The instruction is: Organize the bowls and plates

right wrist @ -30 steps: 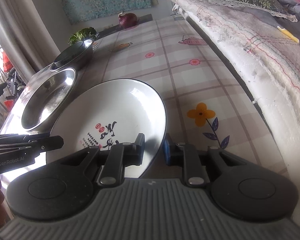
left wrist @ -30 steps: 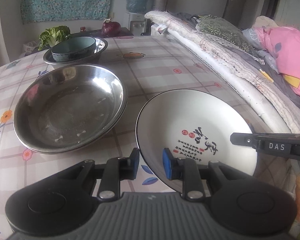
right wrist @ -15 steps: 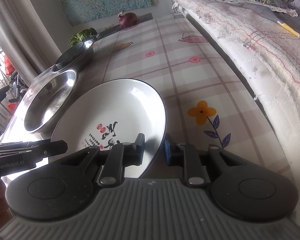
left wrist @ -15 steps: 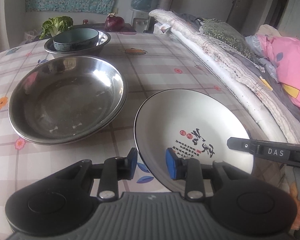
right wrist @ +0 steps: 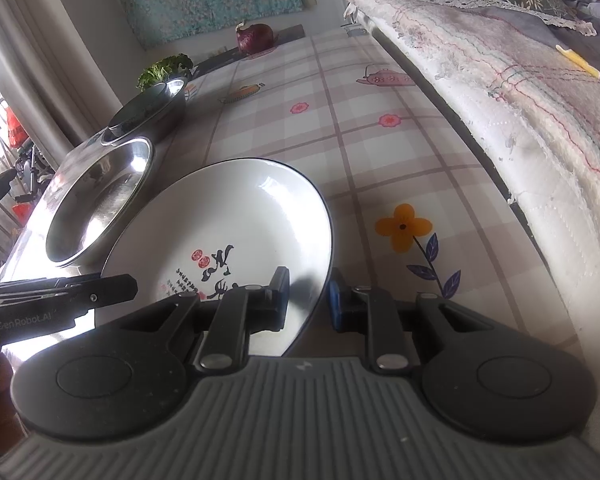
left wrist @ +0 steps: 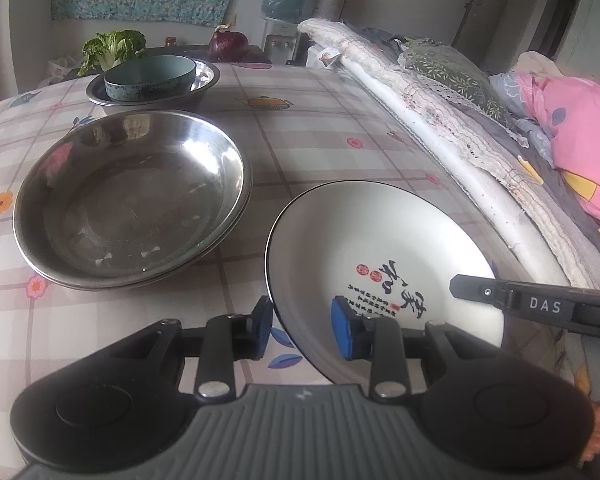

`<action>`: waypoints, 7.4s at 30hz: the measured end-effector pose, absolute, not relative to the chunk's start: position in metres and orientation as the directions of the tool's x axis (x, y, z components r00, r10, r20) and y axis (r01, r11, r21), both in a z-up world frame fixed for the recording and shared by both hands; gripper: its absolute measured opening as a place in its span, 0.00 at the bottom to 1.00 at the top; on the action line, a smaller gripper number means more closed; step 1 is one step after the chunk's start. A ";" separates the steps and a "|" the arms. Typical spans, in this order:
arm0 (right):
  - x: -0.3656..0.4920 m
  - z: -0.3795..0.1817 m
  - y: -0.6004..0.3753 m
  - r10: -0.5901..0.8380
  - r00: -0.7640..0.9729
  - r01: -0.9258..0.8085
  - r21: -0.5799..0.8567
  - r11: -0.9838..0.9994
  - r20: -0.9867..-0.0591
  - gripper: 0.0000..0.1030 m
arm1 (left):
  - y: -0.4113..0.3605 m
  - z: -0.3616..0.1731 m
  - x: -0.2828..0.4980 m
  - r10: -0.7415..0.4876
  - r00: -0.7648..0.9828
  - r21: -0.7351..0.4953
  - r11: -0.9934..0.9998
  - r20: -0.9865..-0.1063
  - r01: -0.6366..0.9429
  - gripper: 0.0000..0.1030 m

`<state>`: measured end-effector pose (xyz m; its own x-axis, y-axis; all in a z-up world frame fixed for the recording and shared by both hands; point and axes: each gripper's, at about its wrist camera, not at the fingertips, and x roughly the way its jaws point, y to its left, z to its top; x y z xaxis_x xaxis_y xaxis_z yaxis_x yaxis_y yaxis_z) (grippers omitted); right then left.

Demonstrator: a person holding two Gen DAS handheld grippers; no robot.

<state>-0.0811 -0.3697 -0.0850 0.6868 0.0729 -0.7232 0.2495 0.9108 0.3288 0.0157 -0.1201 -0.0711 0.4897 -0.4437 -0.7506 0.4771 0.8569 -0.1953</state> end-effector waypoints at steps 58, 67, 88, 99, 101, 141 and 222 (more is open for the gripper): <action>-0.079 -0.086 -0.369 0.066 0.689 0.254 0.325 0.911 -0.722 0.21 | -0.132 -0.082 0.032 -0.400 0.492 -0.174 0.879 -0.773 0.443 0.27; -0.079 -0.086 -0.369 0.065 0.689 0.254 0.324 0.911 -0.722 0.21 | -0.131 -0.082 0.032 -0.401 0.491 -0.174 0.879 -0.774 0.444 0.27; -0.072 -0.086 -0.364 0.044 0.706 0.284 0.340 0.896 -0.707 0.22 | -0.127 -0.078 0.028 -0.377 0.490 -0.145 0.883 -0.786 0.446 0.28; -0.071 -0.089 -0.361 0.057 0.712 0.273 0.350 0.896 -0.700 0.22 | -0.126 -0.079 0.027 -0.366 0.494 -0.139 0.889 -0.788 0.436 0.29; -0.072 -0.089 -0.360 0.056 0.712 0.270 0.347 0.898 -0.700 0.22 | -0.127 -0.080 0.028 -0.366 0.496 -0.141 0.890 -0.788 0.433 0.29; -0.071 -0.079 -0.353 0.019 0.702 0.263 0.284 0.922 -0.712 0.22 | -0.122 -0.075 0.026 -0.386 0.520 -0.164 0.891 -0.762 0.423 0.31; 0.005 -0.023 -0.270 0.111 0.758 0.069 0.248 0.966 -0.642 0.22 | -0.016 -0.029 0.072 -0.308 0.675 -0.241 0.951 -0.671 0.194 0.24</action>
<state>0.0053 -0.2704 -0.0226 0.7583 0.1111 -0.6423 0.0687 0.9663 0.2482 0.0718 -0.0163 -0.0287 0.6746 -0.3077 -0.6711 0.1945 0.9510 -0.2405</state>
